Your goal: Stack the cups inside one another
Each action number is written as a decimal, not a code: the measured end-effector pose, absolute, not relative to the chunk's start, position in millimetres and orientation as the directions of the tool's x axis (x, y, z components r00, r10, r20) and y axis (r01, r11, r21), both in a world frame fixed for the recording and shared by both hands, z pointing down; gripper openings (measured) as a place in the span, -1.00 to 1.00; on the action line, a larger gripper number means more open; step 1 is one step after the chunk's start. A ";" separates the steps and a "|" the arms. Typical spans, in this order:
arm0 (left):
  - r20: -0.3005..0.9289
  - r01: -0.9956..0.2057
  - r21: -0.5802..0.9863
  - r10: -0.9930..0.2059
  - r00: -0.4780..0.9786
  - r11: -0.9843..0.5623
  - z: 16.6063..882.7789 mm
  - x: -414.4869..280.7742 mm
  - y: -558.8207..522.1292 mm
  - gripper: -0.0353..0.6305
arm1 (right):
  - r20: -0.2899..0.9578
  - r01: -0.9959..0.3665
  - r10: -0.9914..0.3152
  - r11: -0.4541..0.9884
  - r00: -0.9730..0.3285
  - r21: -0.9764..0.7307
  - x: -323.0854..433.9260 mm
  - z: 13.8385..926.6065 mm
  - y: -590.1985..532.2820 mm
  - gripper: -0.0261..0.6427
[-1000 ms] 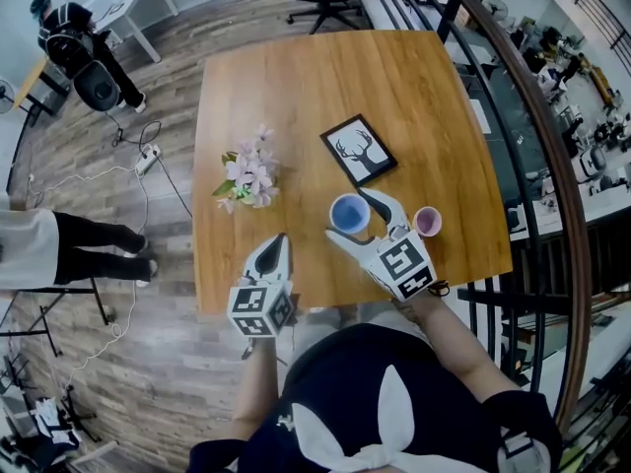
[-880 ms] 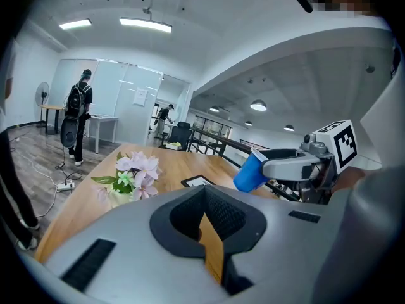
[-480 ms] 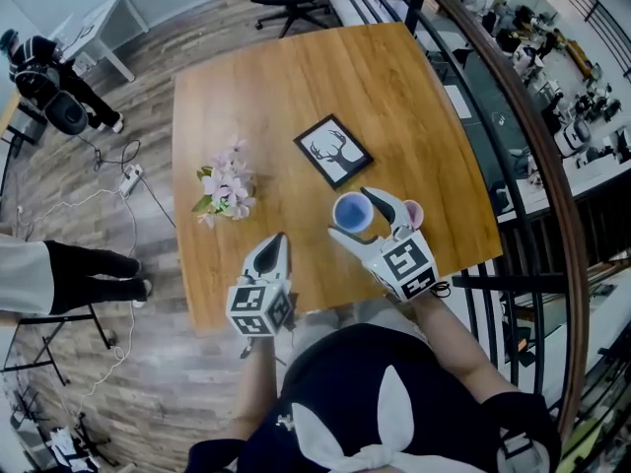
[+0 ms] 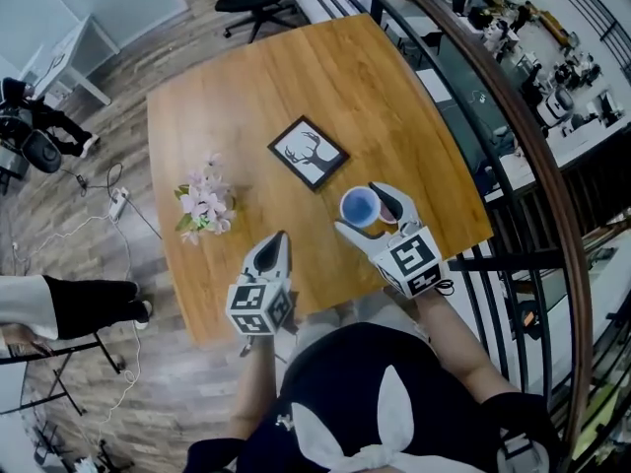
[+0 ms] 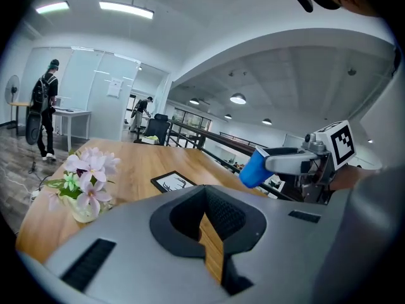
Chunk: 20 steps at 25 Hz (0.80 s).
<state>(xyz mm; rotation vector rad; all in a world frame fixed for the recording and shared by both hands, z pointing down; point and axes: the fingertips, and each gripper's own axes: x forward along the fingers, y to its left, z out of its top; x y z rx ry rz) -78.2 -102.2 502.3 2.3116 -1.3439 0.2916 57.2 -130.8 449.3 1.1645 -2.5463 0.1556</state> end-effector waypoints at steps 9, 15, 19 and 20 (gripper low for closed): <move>0.390 -0.825 0.286 -0.727 0.565 -0.488 499.2 -45.7 -116.5 -0.85 | 0.356 -0.818 -0.774 0.573 -0.524 0.042 101.4 452.9 -129.3 0.17; 0.388 -0.804 0.284 -0.704 0.594 -0.522 499.7 -29.7 -121.3 -0.85 | 0.367 -0.848 -0.798 0.528 -0.478 0.046 128.4 453.6 -128.5 0.17; 0.384 -0.800 0.291 -0.702 0.600 -0.524 501.1 -25.4 -123.9 -0.85 | 0.373 -0.864 -0.810 0.502 -0.452 0.044 142.7 458.3 -128.8 0.17; 0.385 -0.799 0.291 -0.701 0.601 -0.525 501.5 -24.4 -124.0 -0.85 | 0.375 -0.866 -0.812 0.498 -0.447 0.044 145.5 459.7 -128.9 0.17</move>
